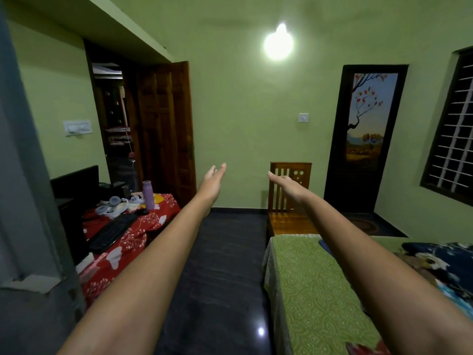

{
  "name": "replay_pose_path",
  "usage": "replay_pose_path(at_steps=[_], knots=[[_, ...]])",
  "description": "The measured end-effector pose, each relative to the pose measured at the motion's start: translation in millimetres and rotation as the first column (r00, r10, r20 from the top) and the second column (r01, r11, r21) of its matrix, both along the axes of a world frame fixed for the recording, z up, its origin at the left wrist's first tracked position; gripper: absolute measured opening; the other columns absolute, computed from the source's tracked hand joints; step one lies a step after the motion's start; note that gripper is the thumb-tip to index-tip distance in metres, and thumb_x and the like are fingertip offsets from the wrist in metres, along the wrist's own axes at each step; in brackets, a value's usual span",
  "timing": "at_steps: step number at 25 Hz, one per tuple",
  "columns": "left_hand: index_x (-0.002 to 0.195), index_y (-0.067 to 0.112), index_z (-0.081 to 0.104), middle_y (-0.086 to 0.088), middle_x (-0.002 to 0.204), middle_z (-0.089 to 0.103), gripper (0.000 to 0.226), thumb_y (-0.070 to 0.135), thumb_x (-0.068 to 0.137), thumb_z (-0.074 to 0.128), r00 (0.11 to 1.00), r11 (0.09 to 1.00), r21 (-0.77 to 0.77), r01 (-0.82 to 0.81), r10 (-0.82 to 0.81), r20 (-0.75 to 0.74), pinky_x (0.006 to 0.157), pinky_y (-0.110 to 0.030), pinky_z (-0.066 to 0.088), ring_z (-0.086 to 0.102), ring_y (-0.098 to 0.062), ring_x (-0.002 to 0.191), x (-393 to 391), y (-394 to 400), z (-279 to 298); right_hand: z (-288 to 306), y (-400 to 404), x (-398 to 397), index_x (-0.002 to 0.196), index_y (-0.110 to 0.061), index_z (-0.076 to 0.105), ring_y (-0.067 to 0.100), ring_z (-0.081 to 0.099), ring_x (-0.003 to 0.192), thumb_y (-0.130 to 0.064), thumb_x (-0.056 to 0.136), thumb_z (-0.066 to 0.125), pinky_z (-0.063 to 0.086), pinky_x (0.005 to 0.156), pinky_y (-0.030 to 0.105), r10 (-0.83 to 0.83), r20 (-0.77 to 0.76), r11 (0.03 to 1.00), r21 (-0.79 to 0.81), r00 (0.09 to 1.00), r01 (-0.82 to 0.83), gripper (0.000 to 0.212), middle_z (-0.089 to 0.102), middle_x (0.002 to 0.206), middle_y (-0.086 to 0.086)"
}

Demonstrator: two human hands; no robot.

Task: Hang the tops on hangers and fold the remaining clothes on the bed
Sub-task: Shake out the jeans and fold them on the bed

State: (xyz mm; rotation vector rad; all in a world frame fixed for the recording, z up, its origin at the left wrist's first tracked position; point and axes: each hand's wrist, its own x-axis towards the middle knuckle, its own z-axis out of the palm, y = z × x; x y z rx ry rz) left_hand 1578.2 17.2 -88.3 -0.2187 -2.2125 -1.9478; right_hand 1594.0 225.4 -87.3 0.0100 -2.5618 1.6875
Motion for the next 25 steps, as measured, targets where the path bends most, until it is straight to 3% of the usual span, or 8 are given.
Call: replay_pose_path(at_steps=[5, 10, 18, 25], knots=[[0.152, 0.016, 0.021, -0.001, 0.157, 0.025, 0.063, 0.047, 0.099, 0.039, 0.999, 1.0, -0.001, 0.017, -0.017, -0.046, 0.114, -0.035, 0.02, 0.025, -0.019, 0.143, -140.3, -0.8, 28.6, 18.4, -0.2, -135.5, 0.151, -0.014, 0.02, 0.031, 0.022, 0.143, -0.061, 0.092, 0.041, 0.021, 0.113, 0.048, -0.067, -0.023, 0.995, -0.073, 0.997, 0.065, 0.079, 0.02, 0.158, 0.008], [0.15, 0.019, 0.026, 0.002, 0.157, 0.024, 0.054, 0.039, 0.102, 0.037, 1.0, 1.0, 0.015, 0.018, -0.018, 0.024, 0.118, -0.041, 0.021, 0.022, -0.016, 0.144, -261.1, 6.6, -1.5, -9.0, 5.4, -255.4, 0.15, -0.015, 0.024, 0.028, 0.023, 0.143, -0.06, 0.093, 0.04, 0.02, 0.113, 0.046, -0.086, 0.027, 0.988, -0.125, 0.996, 0.089, 0.075, 0.024, 0.157, 0.007], [0.15, 0.015, 0.026, -0.001, 0.156, 0.027, 0.051, 0.035, 0.103, 0.033, 1.0, 0.998, -0.059, -0.008, 0.007, -0.009, 0.115, -0.032, 0.018, 0.024, -0.017, 0.143, -476.9, 45.4, -10.4, -18.4, 53.0, -484.6, 0.151, -0.017, 0.021, 0.029, 0.018, 0.145, -0.065, 0.089, 0.042, 0.017, 0.115, 0.048, -0.08, 0.013, 0.981, -0.174, 0.997, 0.081, 0.081, 0.019, 0.158, 0.006], [0.15, 0.015, 0.026, 0.001, 0.156, 0.028, 0.053, 0.037, 0.103, 0.035, 0.996, 0.997, -0.005, 0.071, -0.072, -0.051, 0.118, -0.036, 0.021, 0.025, -0.015, 0.143, -645.7, 114.1, 8.0, 3.4, 125.4, -638.8, 0.15, -0.014, 0.025, 0.029, 0.022, 0.143, -0.063, 0.092, 0.039, 0.02, 0.114, 0.048, -0.151, 0.0, 0.985, -0.089, 0.988, 0.151, 0.078, 0.023, 0.157, 0.008]])
